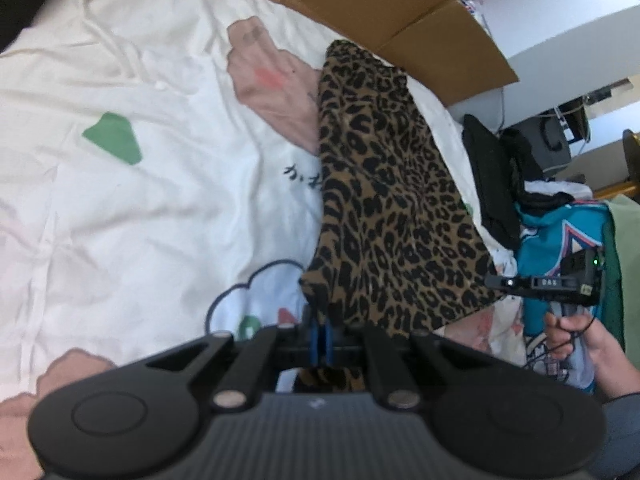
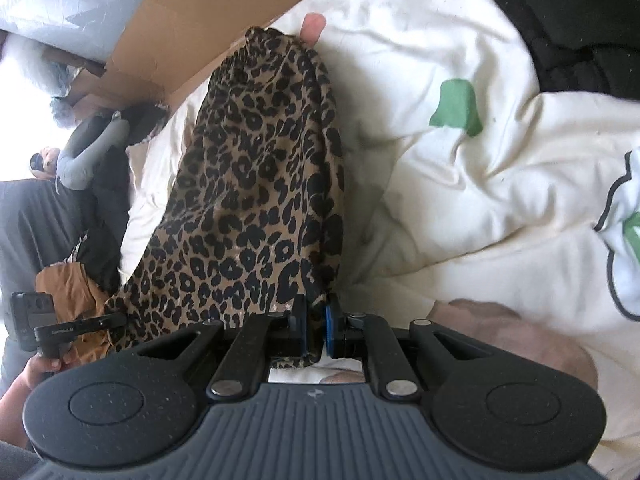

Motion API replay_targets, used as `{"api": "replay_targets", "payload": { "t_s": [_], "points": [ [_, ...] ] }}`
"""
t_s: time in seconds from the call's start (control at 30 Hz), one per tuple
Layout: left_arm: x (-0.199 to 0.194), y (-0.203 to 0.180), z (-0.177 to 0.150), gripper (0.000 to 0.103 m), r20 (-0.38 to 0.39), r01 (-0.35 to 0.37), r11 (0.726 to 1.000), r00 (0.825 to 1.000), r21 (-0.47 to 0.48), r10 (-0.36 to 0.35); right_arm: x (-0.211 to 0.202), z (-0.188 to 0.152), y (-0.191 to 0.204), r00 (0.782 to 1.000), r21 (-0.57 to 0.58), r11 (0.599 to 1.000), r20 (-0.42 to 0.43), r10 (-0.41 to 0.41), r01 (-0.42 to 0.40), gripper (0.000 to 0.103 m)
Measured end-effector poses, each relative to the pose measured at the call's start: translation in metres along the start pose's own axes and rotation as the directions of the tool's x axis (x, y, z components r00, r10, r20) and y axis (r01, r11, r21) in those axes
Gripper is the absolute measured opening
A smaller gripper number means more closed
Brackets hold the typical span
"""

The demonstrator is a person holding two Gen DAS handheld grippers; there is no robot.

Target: Fold clothes

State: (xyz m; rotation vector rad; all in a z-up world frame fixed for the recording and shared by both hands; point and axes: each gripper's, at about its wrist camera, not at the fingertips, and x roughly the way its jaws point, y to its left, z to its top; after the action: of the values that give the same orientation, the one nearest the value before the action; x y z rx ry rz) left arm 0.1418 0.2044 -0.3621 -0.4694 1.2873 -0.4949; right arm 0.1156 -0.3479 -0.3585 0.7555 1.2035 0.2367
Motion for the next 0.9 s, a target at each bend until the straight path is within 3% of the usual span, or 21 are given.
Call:
{"api": "replay_targets", "payload": {
  "t_s": [0.17,0.33,0.4,0.47,0.6,0.7,0.8,0.9],
  "points": [
    [0.021,0.019,-0.009,0.004,-0.019,-0.045,0.999,0.999,-0.028,0.045,0.010,-0.002,-0.003,0.999,-0.027,0.999,-0.041,-0.028,0.027,0.006],
    [0.042,0.041,-0.013,0.005,-0.034,-0.033,0.998,0.999,-0.061,0.031,0.021,0.006,-0.017,0.996,-0.021,0.997,-0.038,-0.078,0.077,0.006],
    [0.048,0.048,-0.015,0.012,-0.041,-0.052,0.994,0.998,-0.094,0.048,0.026,0.007,-0.018,0.995,-0.017,0.996,-0.043,-0.089,0.088,0.007],
    [0.049,0.056,-0.018,0.016,-0.030,-0.023,0.990,0.999,-0.139,0.019,0.030,0.007,-0.018,0.995,-0.023,0.996,-0.054,-0.084,0.082,0.012],
    [0.052,0.062,-0.025,0.033,-0.014,0.032,0.983,0.999,-0.179,-0.035,0.031,0.014,-0.024,0.997,-0.016,0.999,-0.054,-0.053,0.052,0.016],
    [0.055,0.065,-0.033,0.034,-0.014,0.063,0.978,0.998,-0.198,-0.068,0.036,0.017,-0.026,0.998,-0.039,0.999,-0.062,-0.033,0.031,0.019],
    [0.059,0.069,-0.043,0.032,-0.019,0.116,0.964,0.992,-0.241,-0.124,0.040,0.019,-0.028,0.997,-0.053,0.999,-0.077,-0.007,0.003,0.034],
    [0.060,0.074,-0.047,0.030,-0.006,0.140,0.954,0.989,-0.264,-0.147,0.045,0.020,-0.034,0.996,-0.036,0.999,-0.086,0.027,-0.030,0.034]
  ]
}}
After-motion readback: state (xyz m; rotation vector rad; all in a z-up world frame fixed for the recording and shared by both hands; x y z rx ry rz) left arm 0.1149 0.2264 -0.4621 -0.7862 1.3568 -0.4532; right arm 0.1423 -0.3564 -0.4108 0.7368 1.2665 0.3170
